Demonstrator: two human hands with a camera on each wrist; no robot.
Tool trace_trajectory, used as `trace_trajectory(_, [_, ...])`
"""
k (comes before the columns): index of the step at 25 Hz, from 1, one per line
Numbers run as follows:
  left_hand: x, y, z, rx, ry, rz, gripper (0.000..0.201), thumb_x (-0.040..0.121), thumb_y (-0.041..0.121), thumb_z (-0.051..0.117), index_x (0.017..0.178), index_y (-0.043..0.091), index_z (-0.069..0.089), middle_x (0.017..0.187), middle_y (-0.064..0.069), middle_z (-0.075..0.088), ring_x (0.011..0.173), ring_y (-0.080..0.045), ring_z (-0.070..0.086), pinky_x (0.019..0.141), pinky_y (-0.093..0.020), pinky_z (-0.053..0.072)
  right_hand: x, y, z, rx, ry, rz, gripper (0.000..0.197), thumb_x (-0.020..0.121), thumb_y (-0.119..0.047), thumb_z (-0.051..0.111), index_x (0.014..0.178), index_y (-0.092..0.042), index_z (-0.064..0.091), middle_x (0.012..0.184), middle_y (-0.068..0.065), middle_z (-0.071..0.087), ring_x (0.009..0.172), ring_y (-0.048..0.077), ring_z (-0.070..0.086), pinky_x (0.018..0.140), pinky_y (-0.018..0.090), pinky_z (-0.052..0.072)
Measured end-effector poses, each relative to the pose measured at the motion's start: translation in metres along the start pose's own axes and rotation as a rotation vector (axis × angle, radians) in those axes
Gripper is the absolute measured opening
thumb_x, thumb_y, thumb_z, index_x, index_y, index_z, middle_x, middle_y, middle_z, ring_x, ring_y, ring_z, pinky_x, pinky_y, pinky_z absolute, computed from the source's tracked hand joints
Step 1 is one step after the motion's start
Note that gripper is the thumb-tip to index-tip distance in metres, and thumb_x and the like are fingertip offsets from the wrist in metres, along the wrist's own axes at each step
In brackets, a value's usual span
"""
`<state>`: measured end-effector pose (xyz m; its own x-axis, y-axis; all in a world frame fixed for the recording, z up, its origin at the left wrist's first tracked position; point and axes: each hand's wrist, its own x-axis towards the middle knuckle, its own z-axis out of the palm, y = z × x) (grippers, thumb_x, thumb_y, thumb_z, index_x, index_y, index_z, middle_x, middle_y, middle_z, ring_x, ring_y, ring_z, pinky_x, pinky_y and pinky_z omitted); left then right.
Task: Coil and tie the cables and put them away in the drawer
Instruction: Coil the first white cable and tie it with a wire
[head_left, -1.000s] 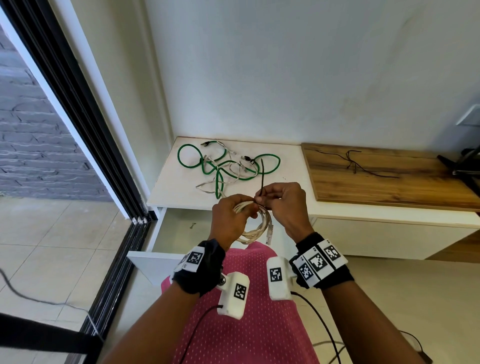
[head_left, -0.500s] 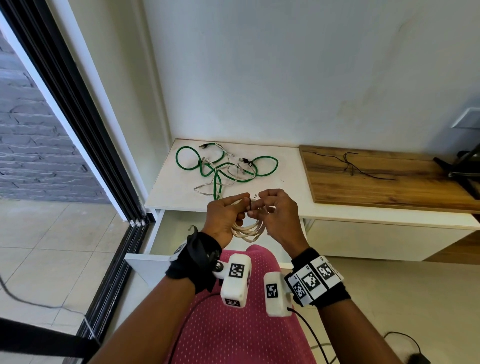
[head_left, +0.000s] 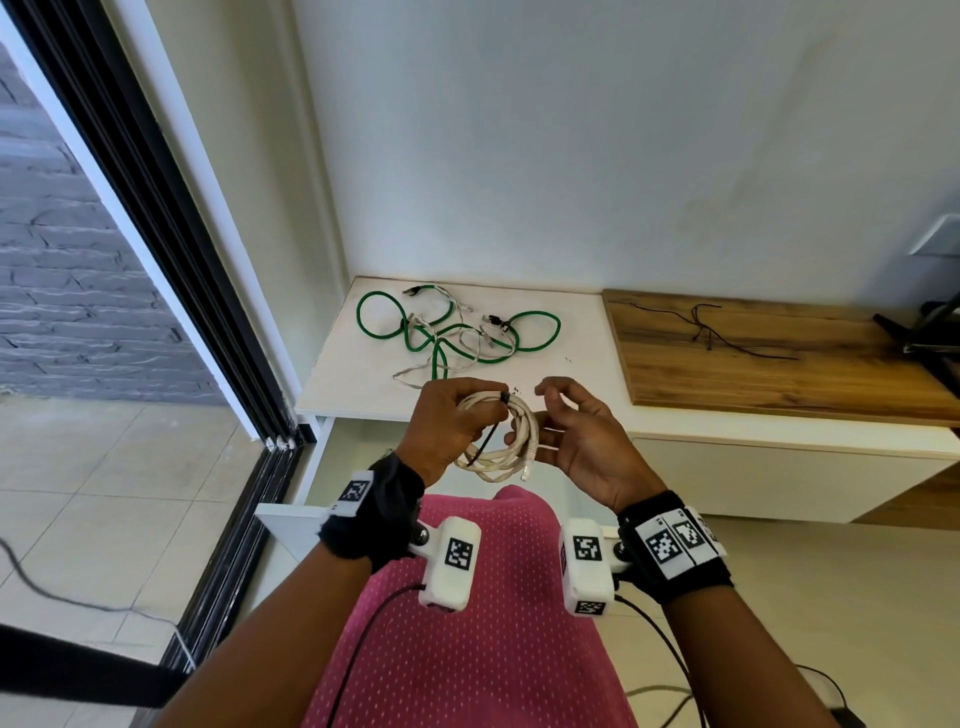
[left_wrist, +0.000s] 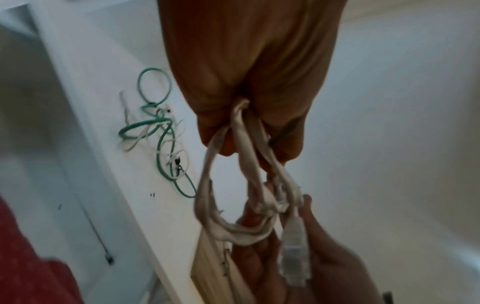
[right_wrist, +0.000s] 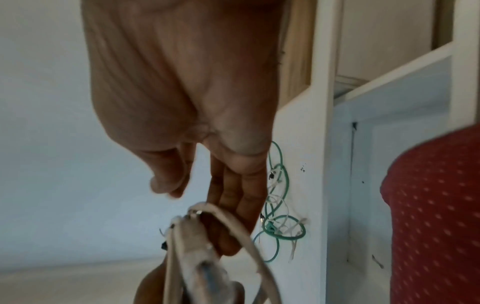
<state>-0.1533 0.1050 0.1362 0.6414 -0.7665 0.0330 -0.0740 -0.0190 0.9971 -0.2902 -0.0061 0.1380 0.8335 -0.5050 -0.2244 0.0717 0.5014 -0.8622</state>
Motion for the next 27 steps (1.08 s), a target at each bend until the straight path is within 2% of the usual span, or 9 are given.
trace_trajectory(3, [-0.001,-0.005,0.004,0.266,-0.102,0.179,0.02,0.083,0.004,0.067,0.102,0.009,0.071,0.091,0.001,0.07,0.078,0.0,0.064,0.073,-0.012,0.048,0.003,0.006,0.002,0.061,0.055,0.139,0.025,0.096,-0.022,0.048,0.103,0.0,0.058,0.074,0.02,0.066,0.061,0.029,0.065,0.061,0.036,0.057])
trace_trajectory(5, [-0.002,-0.01,0.005,0.365,-0.134,0.235,0.02,0.087,0.008,0.064,0.106,0.01,0.069,0.095,0.002,0.068,0.085,-0.006,0.063,0.079,-0.013,0.047,0.003,0.007,0.003,0.11,0.033,0.217,0.034,0.099,-0.024,0.043,0.098,0.004,0.062,0.071,0.02,0.067,0.058,0.026,0.066,0.059,0.033,0.057])
trace_trajectory(9, [-0.003,-0.016,0.003,0.492,-0.125,0.372,0.023,0.089,0.016,0.06,0.11,0.01,0.067,0.101,-0.004,0.065,0.089,-0.01,0.058,0.077,-0.007,0.039,0.002,0.004,0.004,0.207,0.065,0.326,0.032,0.099,-0.019,0.045,0.092,0.004,0.066,0.07,0.019,0.068,0.057,0.026,0.067,0.059,0.033,0.059])
trace_trajectory(14, [-0.004,-0.015,0.009,0.444,-0.124,0.439,0.029,0.083,0.023,0.058,0.108,0.012,0.07,0.096,0.004,0.054,0.088,0.009,0.052,0.076,-0.004,0.036,0.003,0.002,0.008,0.29,0.212,0.375,0.016,0.089,-0.002,0.055,0.083,0.009,0.064,0.068,0.02,0.066,0.054,0.026,0.066,0.055,0.034,0.059])
trace_trajectory(18, [-0.007,-0.017,0.013,0.383,-0.113,0.377,0.024,0.083,0.02,0.066,0.106,0.015,0.071,0.093,0.008,0.059,0.085,0.006,0.056,0.075,-0.009,0.041,0.008,0.003,0.009,0.259,0.339,0.264,0.005,0.083,0.007,0.06,0.084,0.009,0.065,0.063,0.019,0.067,0.049,0.022,0.064,0.05,0.029,0.057])
trace_trajectory(21, [-0.01,-0.018,0.015,0.289,-0.113,0.25,0.018,0.084,0.019,0.07,0.101,0.018,0.069,0.094,0.005,0.068,0.081,-0.001,0.061,0.072,-0.017,0.047,0.013,0.009,0.01,0.179,0.393,0.098,0.009,0.081,0.013,0.06,0.088,0.009,0.065,0.065,0.02,0.068,0.05,0.024,0.064,0.052,0.028,0.057])
trace_trajectory(24, [-0.016,-0.017,0.017,0.208,-0.114,0.199,0.02,0.081,0.021,0.075,0.1,0.02,0.071,0.094,0.006,0.072,0.084,-0.005,0.066,0.073,-0.018,0.05,0.013,0.014,0.012,0.073,0.443,-0.016,0.014,0.079,0.018,0.059,0.08,0.007,0.068,0.066,0.018,0.069,0.054,0.026,0.066,0.053,0.03,0.057])
trace_trajectory(25, [-0.018,-0.016,0.018,0.168,-0.105,0.183,0.02,0.08,0.019,0.075,0.099,0.018,0.073,0.091,0.005,0.073,0.081,-0.004,0.067,0.073,-0.018,0.051,0.012,0.015,0.012,0.041,0.45,-0.044,0.015,0.079,0.019,0.059,0.077,0.006,0.068,0.065,0.017,0.069,0.054,0.026,0.066,0.054,0.031,0.058])
trace_trajectory(27, [-0.022,-0.016,0.021,0.101,-0.093,0.148,0.018,0.081,0.013,0.075,0.099,0.013,0.075,0.082,0.005,0.073,0.065,0.002,0.063,0.061,-0.013,0.047,0.011,0.016,0.013,-0.001,0.46,-0.094,0.019,0.078,0.02,0.059,0.072,0.005,0.068,0.064,0.017,0.068,0.055,0.026,0.065,0.056,0.032,0.058])
